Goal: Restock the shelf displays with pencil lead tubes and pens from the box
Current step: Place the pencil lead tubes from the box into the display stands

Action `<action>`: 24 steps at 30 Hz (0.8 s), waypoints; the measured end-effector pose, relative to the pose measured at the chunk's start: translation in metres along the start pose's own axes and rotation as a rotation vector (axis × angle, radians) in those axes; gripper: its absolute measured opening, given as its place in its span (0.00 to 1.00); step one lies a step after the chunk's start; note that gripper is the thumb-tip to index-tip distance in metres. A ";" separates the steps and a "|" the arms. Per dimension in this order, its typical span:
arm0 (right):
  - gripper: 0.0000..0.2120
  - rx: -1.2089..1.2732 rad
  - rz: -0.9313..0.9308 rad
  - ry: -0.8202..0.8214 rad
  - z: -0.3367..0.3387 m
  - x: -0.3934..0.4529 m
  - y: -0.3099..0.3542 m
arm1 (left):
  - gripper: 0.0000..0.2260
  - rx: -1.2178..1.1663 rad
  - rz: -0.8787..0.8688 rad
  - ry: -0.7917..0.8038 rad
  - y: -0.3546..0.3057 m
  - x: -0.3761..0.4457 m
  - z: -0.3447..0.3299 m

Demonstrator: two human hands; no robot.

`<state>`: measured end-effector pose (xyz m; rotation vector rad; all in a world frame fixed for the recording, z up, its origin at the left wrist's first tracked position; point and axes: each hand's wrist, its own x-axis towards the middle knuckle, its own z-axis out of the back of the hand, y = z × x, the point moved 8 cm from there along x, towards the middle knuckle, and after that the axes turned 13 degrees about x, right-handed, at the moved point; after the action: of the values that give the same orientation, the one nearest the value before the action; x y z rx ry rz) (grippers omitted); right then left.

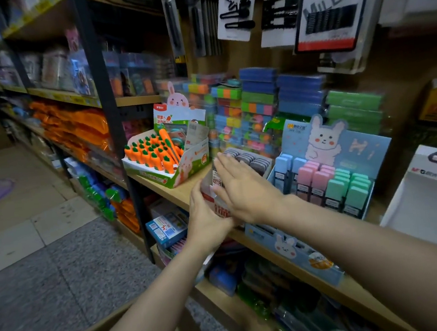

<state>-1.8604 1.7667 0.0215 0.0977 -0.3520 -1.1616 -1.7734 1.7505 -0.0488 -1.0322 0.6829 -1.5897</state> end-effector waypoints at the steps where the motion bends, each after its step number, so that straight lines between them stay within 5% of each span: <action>1: 0.30 0.028 -0.011 -0.002 0.002 -0.001 0.002 | 0.51 -0.023 -0.008 0.033 -0.001 -0.002 0.000; 7: 0.18 0.190 0.171 -0.184 0.009 -0.048 0.043 | 0.32 0.054 -0.040 0.017 0.019 -0.038 0.024; 11: 0.11 0.248 0.236 0.018 -0.044 -0.075 0.076 | 0.17 0.098 0.043 0.095 0.077 -0.091 0.046; 18: 0.10 0.455 -0.002 0.376 -0.165 -0.081 0.104 | 0.06 0.193 0.501 -0.120 0.211 -0.207 0.116; 24: 0.09 0.694 -0.243 0.510 -0.304 -0.106 0.128 | 0.09 0.103 0.977 -0.334 0.313 -0.309 0.137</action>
<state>-1.6875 1.8819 -0.2554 1.0481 -0.2770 -1.1614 -1.4903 1.9750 -0.3342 -0.6807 0.7032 -0.5807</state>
